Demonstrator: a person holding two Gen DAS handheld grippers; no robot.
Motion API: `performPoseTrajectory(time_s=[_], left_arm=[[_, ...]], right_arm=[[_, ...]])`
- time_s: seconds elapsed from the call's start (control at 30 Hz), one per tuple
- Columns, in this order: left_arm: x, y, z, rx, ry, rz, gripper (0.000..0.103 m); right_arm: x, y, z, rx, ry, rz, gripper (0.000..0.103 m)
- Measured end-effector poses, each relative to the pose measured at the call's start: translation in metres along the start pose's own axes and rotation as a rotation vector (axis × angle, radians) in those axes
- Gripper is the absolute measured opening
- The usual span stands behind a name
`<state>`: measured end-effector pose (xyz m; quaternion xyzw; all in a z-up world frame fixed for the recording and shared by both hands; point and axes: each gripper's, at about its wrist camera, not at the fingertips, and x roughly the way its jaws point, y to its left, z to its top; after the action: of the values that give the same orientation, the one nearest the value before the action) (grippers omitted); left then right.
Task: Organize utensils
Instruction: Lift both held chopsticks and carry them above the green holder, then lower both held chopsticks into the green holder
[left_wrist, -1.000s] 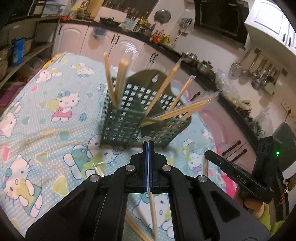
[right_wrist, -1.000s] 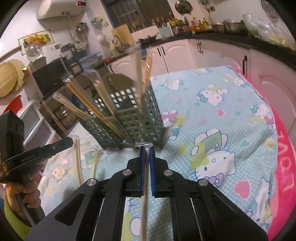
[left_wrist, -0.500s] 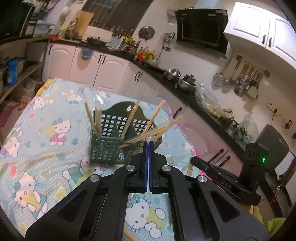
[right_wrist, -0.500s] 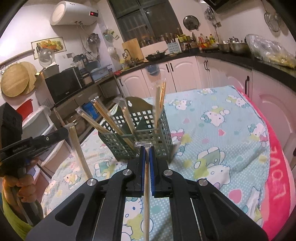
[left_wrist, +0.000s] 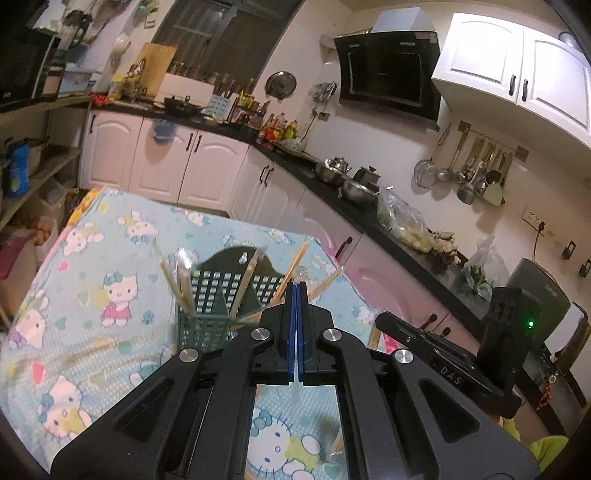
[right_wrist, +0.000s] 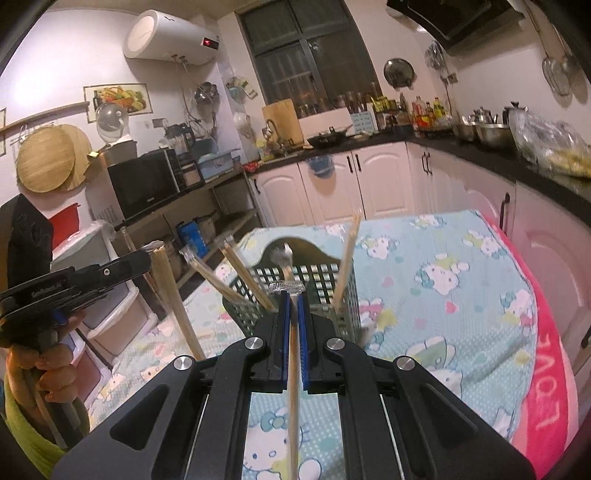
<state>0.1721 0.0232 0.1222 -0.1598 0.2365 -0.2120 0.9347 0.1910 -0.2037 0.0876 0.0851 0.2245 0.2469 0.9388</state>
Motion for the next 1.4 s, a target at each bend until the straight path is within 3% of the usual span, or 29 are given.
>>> performPoseTrajectory(time_s=[0.7, 1.4], left_arm=[[0.006, -0.004, 0.083, 0.073, -0.146, 0.072, 0.000], [0.052, 0.014, 0.099, 0.070, -0.212, 0.176, 0.000]], right_arm=[[-0.002, 0.014, 0.077, -0.088, -0.154, -0.045, 0.005], [0.024, 0.013, 0.136, -0.164, -0.342, -0.134, 0.005]])
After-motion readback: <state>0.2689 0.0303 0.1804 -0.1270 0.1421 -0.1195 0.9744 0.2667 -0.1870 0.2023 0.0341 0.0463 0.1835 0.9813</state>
